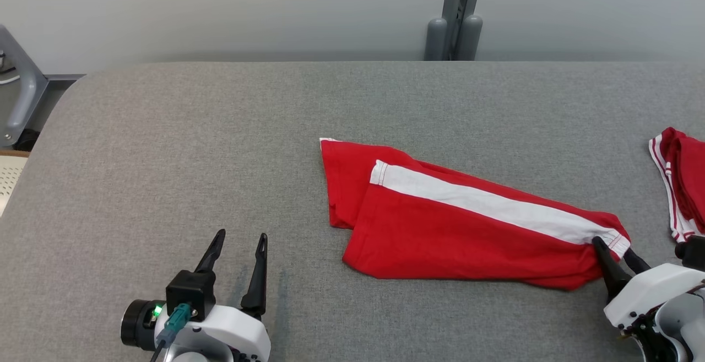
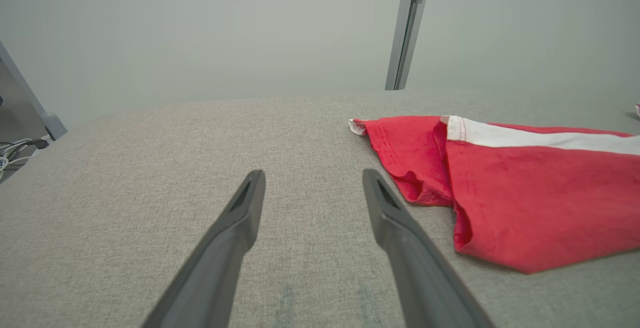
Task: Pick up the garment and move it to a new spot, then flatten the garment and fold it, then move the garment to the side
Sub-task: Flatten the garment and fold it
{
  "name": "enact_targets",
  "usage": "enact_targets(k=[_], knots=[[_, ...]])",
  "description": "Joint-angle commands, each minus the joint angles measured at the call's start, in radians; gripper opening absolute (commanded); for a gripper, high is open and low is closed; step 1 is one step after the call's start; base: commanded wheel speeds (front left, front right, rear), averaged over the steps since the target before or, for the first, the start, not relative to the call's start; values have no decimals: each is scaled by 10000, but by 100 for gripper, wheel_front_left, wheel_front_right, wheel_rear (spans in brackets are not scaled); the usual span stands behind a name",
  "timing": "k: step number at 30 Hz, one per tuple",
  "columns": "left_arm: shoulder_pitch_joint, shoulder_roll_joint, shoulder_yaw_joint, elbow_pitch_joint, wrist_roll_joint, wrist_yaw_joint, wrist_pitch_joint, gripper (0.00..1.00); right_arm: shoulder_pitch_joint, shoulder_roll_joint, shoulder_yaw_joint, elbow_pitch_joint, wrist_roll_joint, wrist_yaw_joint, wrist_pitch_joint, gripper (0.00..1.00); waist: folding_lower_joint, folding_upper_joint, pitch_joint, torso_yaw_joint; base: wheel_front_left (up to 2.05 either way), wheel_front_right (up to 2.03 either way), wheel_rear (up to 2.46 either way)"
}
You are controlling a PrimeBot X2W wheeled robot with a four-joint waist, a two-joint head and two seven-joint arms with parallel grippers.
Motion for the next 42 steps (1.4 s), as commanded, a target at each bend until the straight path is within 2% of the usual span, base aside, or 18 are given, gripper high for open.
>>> enact_targets(k=[1,2,4,17,19,25,33,42], knots=[[-152,62,0,17,37,-16,-43,100,-116,-64,56,96,94,2,-96,75,0,0,-3,31,0,0,0],[-152,71,-5,24,38,-15,-43,100,-160,-62,120,114,153,2,-129,63,0,0,-6,48,0,0,0],[-134,81,-16,33,32,5,-43,100,-216,-77,234,84,286,2,-218,49,0,0,-24,69,0,0,0],[-102,79,-217,128,-47,-37,-25,100,-309,-594,1008,-677,780,2,-579,11,0,0,-62,-162,0,0,0],[-180,54,-302,156,-96,-130,26,100,-293,-691,1128,-835,734,2,-636,0,0,0,-43,-243,0,0,0],[-722,-101,-731,321,-419,-783,586,100,-142,-914,1553,-1193,344,2,-849,0,0,0,64,-481,0,0,0],[-2562,-317,-1494,1292,-741,-1622,2101,100,-160,-978,2166,-1504,-288,2,-1128,0,0,0,455,-911,0,0,0],[-4736,-447,-1740,2916,-1713,-1901,3772,100,-542,-885,2751,-1616,-601,2,-1288,0,0,0,1084,-1641,0,0,0]])
